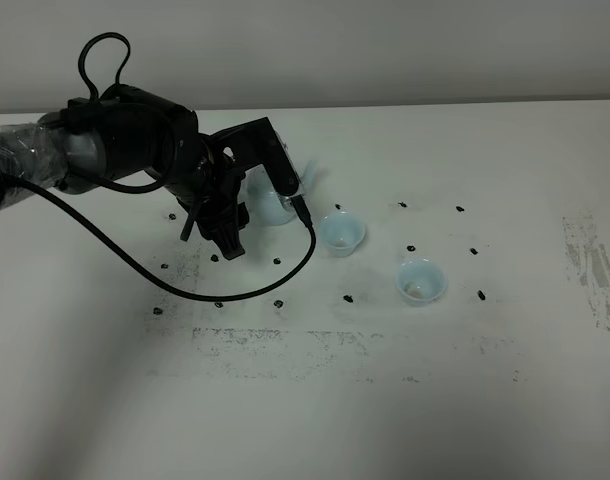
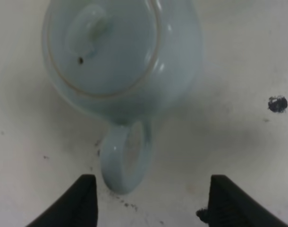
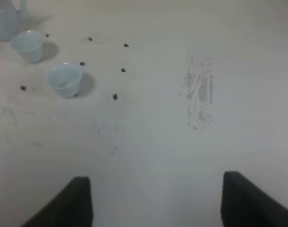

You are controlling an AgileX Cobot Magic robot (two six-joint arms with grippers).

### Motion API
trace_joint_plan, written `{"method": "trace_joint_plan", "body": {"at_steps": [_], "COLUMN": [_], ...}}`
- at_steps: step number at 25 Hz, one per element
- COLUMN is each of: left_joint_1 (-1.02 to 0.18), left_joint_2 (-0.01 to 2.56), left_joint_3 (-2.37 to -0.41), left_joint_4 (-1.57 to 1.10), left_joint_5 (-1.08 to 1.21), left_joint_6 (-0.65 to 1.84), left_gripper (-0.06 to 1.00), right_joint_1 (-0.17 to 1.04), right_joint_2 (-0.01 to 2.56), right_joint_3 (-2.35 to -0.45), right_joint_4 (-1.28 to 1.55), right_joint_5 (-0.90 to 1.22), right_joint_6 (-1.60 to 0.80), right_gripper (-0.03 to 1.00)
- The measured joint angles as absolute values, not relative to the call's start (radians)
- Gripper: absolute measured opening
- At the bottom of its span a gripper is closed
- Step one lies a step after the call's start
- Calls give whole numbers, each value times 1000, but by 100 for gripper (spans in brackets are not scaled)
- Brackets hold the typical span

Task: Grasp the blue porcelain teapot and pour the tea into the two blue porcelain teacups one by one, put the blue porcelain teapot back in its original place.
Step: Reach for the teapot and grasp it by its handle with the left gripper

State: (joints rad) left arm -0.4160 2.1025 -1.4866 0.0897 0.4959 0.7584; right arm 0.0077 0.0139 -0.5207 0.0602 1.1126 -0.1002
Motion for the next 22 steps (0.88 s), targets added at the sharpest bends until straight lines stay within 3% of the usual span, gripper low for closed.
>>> {"method": "trace_joint_plan", "body": {"at_steps": [10,22], "left_joint_1": [-419,-429], "left_joint_2": [2103,2103], "left_joint_3": [-1487,-1487], "left_joint_4": [88,59], "left_joint_5": [526,555], "left_joint_6": [757,757], "left_gripper": [49,40], "right_joint_1": [8,8], "right_joint_2": [14,14], "right_joint_3": [-521,-521], "right_joint_4": [60,60], "right_joint_5": [1113,1113], "right_joint_6": [-100,-100], "right_gripper": [56,56]}}
